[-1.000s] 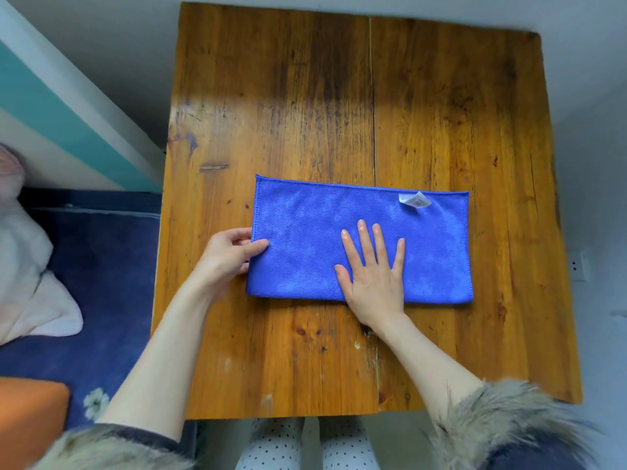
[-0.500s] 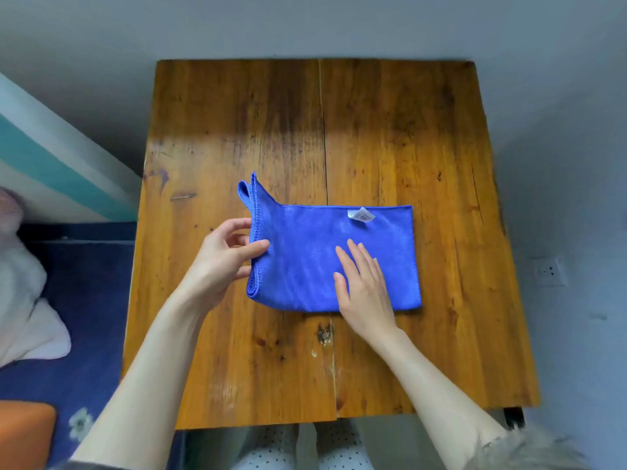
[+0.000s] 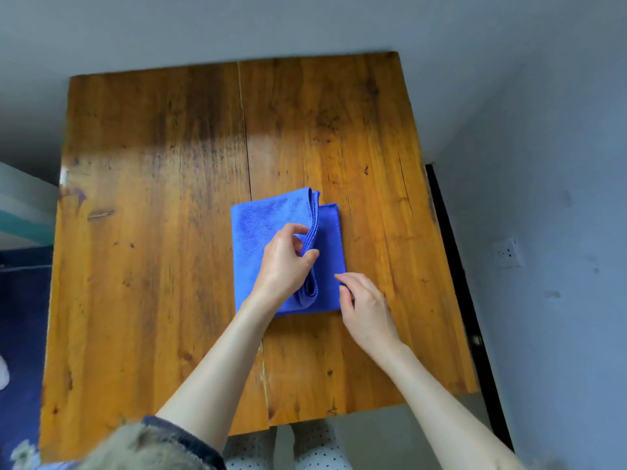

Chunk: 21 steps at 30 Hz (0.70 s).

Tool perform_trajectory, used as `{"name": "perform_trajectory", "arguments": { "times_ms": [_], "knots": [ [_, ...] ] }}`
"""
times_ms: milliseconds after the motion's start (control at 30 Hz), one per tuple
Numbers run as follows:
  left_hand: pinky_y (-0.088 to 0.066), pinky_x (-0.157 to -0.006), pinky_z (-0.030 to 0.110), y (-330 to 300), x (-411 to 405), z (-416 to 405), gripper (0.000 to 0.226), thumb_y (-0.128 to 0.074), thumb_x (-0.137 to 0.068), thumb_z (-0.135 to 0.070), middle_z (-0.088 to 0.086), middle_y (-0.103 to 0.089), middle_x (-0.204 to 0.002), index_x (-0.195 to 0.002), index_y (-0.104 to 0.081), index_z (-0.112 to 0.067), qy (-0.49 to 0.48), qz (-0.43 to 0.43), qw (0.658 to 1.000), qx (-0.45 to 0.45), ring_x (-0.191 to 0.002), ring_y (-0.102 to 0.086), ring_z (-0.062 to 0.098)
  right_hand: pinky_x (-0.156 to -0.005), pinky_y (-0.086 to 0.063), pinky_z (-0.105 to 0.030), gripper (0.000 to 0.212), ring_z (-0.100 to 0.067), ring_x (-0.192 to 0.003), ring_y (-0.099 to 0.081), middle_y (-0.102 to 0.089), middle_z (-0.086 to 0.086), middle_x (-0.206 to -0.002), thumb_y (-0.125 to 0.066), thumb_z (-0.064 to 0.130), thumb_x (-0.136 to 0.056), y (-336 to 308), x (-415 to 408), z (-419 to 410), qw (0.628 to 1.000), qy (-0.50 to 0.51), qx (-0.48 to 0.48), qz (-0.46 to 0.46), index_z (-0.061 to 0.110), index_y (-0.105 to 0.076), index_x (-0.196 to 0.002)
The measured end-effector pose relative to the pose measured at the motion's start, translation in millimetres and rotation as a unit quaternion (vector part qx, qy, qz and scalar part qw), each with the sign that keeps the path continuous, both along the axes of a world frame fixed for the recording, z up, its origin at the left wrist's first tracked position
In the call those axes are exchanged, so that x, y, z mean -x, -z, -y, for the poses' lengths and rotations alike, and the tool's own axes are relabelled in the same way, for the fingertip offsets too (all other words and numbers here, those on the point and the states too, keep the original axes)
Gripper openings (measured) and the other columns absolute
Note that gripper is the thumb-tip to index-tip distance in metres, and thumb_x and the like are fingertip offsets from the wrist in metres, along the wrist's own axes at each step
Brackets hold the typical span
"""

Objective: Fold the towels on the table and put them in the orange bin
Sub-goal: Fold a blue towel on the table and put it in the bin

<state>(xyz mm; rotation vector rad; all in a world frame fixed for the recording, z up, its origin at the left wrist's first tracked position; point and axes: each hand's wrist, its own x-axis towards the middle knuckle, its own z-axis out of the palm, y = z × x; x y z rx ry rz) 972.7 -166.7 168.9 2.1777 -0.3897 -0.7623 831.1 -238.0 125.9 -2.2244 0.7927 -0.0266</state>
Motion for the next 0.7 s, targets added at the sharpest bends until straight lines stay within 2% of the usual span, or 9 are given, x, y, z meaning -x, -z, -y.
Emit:
{"name": "perform_trajectory", "arguments": {
  "times_ms": [133, 200, 267, 333, 433, 533, 600, 633, 700],
  "knots": [
    [-0.037, -0.076, 0.025, 10, 15, 19, 0.033, -0.059, -0.087, -0.014, -0.001, -0.048, -0.089, -0.119, -0.052, -0.014, -0.019, 0.052, 0.998, -0.035, -0.087, -0.047, 0.016, -0.085, -0.030, 0.000, 0.030, -0.011, -0.109, -0.056, -0.062, -0.002, -0.120, -0.043, 0.013, -0.097, 9, 4, 12, 0.998, 0.012, -0.058, -0.019, 0.010, -0.060, -0.122],
    [-0.035, -0.076, 0.024, 11, 20, 25, 0.033, -0.059, -0.087, -0.013, -0.001, -0.048, -0.093, -0.119, -0.052, -0.014, -0.030, 0.082, 0.996, -0.036, -0.084, -0.044, 0.014, -0.079, -0.029, 0.006, 0.029, -0.010, -0.107, -0.057, -0.064, -0.002, -0.118, -0.044, 0.014, -0.097, 12, 5, 13, 0.998, 0.017, -0.062, -0.011, 0.011, -0.061, -0.121],
    [-0.035, -0.076, 0.025, 12, 28, 30, 0.033, -0.059, -0.087, -0.013, -0.001, -0.047, -0.094, -0.119, -0.052, -0.013, -0.019, 0.098, 0.994, -0.035, -0.084, -0.045, 0.015, -0.079, -0.032, 0.006, 0.027, -0.012, -0.104, -0.060, -0.066, -0.003, -0.114, -0.046, 0.012, -0.096, 15, 6, 15, 0.997, 0.024, -0.067, 0.003, 0.010, -0.064, -0.117],
    [-0.038, -0.079, 0.030, 15, 36, 33, 0.034, -0.058, -0.086, -0.013, 0.002, -0.051, -0.096, -0.120, -0.052, -0.013, 0.003, 0.089, 0.995, -0.044, -0.089, -0.050, 0.020, -0.083, -0.040, -0.004, 0.026, -0.013, -0.099, -0.063, -0.069, -0.003, -0.109, -0.047, 0.010, -0.095, 17, 5, 18, 0.994, 0.056, -0.093, 0.019, 0.010, -0.066, -0.112],
    [-0.041, -0.083, 0.036, 25, 42, 34, 0.035, -0.059, -0.087, -0.013, 0.011, -0.056, -0.104, -0.121, -0.051, -0.013, 0.015, 0.058, 0.996, -0.067, -0.095, -0.053, 0.025, -0.089, -0.052, -0.027, 0.028, -0.010, -0.093, -0.066, -0.071, 0.002, -0.097, -0.042, 0.013, -0.096, 16, 0, 23, 0.971, 0.137, -0.196, 0.014, 0.012, -0.067, -0.111],
    [-0.037, -0.078, 0.025, 34, 43, 34, 0.036, -0.061, -0.087, -0.013, 0.010, -0.056, -0.100, -0.122, -0.052, -0.012, 0.010, 0.049, 0.997, -0.055, -0.086, -0.048, 0.018, -0.086, -0.055, -0.033, 0.029, -0.006, -0.087, -0.067, -0.068, 0.010, -0.087, -0.039, 0.019, -0.098, 16, -5, 29, 0.953, 0.168, -0.252, 0.004, 0.014, -0.065, -0.109],
    [-0.041, -0.084, 0.023, 36, 42, 36, 0.035, -0.060, -0.086, -0.009, 0.007, -0.056, -0.094, -0.121, -0.055, -0.010, 0.002, 0.031, 0.999, -0.032, -0.084, -0.052, 0.019, -0.085, -0.055, -0.038, 0.028, -0.011, -0.085, -0.068, -0.069, 0.006, -0.086, -0.040, 0.020, -0.097, 16, -8, 32, 0.944, 0.188, -0.270, 0.002, 0.014, -0.066, -0.107],
    [-0.046, -0.088, 0.030, 36, 42, 36, 0.035, -0.058, -0.087, -0.006, 0.007, -0.057, -0.093, -0.121, -0.056, -0.009, -0.010, 0.010, 1.000, -0.010, -0.084, -0.057, 0.023, -0.085, -0.055, -0.040, 0.027, -0.014, -0.085, -0.068, -0.069, 0.002, -0.087, -0.041, 0.020, -0.097, 16, -9, 32, 0.942, 0.194, -0.273, 0.000, 0.013, -0.066, -0.106],
    [-0.051, -0.086, 0.042, 32, 42, 33, 0.034, -0.053, -0.087, 0.000, 0.006, -0.060, -0.093, -0.119, -0.058, -0.010, -0.043, -0.026, 0.998, 0.047, -0.083, -0.063, 0.026, -0.086, -0.054, -0.044, 0.024, -0.021, -0.087, -0.067, -0.069, -0.002, -0.090, -0.044, 0.021, -0.096, 15, -11, 32, 0.939, 0.199, -0.280, -0.003, 0.013, -0.066, -0.104]
  ]
}}
